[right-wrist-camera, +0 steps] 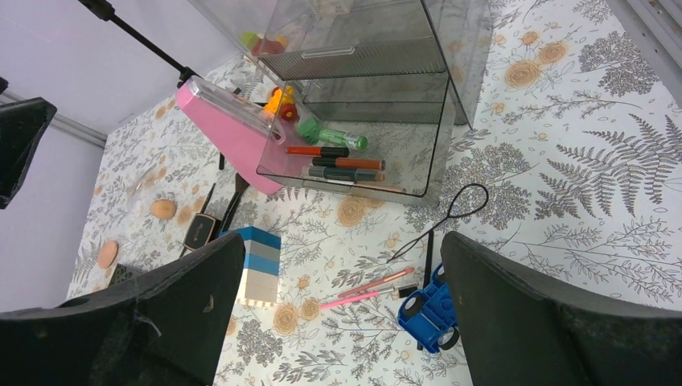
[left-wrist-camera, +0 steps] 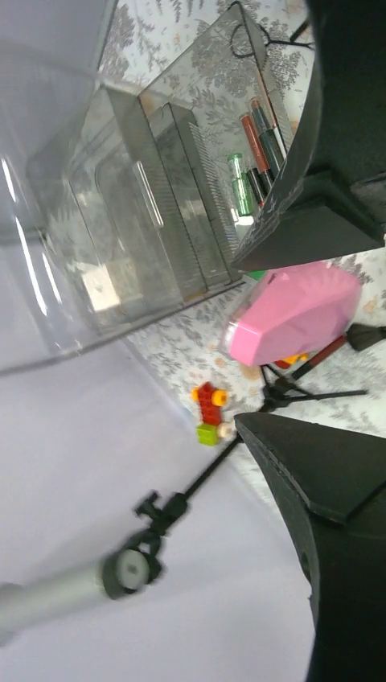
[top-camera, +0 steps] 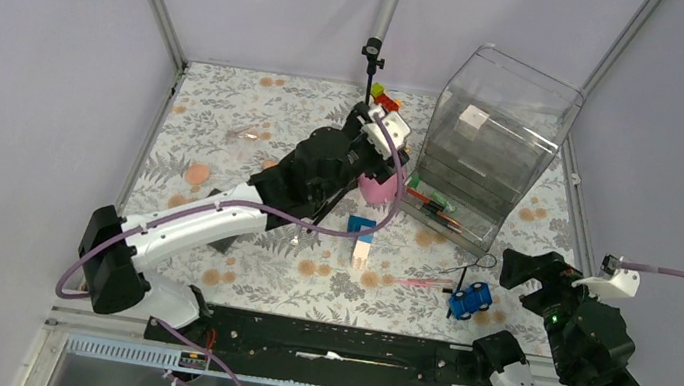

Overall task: Organize the makeup
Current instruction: Place the makeup in the drawer, then pick up the makeup from the center of the board, then place the makeup in the drawer, then pick up the makeup from the center of the board.

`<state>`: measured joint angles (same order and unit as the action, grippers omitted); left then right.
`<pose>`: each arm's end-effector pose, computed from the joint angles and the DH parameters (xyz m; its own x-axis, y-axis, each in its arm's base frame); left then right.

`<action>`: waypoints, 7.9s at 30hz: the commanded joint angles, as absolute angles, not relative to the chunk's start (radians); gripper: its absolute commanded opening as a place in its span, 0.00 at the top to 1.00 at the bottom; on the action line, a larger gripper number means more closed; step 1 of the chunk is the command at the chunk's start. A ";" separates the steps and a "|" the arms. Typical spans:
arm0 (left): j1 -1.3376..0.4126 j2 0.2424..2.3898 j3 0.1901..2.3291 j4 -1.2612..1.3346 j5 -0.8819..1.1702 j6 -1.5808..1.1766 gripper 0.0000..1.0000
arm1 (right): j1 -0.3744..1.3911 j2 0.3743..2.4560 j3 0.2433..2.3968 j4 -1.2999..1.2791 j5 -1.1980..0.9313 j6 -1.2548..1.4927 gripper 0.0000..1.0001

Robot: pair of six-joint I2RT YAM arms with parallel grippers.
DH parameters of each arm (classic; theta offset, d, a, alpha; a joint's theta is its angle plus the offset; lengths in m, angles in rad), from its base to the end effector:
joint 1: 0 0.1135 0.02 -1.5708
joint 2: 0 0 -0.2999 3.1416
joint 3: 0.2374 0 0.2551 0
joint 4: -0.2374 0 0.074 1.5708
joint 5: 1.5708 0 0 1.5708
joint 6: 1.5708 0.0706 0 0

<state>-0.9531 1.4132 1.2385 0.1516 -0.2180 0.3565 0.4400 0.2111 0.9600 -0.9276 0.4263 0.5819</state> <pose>0.2270 -0.2931 0.4224 0.2215 0.2765 -0.9351 0.6332 0.6885 0.3536 0.0157 -0.0249 0.3645 -0.1452 0.4848 -0.8625 0.0720 0.8746 0.4795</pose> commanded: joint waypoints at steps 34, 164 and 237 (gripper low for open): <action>-0.624 1.544 1.079 -0.402 -0.539 -0.890 0.01 | 0.437 0.249 0.913 -0.845 0.408 0.551 0.01; -1.029 2.219 2.004 -0.271 0.008 -0.134 0.54 | 0.437 0.184 0.967 -0.918 0.475 0.585 0.01; -0.653 1.365 0.970 -0.867 -0.473 -1.576 0.26 | 0.437 0.314 0.868 -0.835 0.380 0.547 0.01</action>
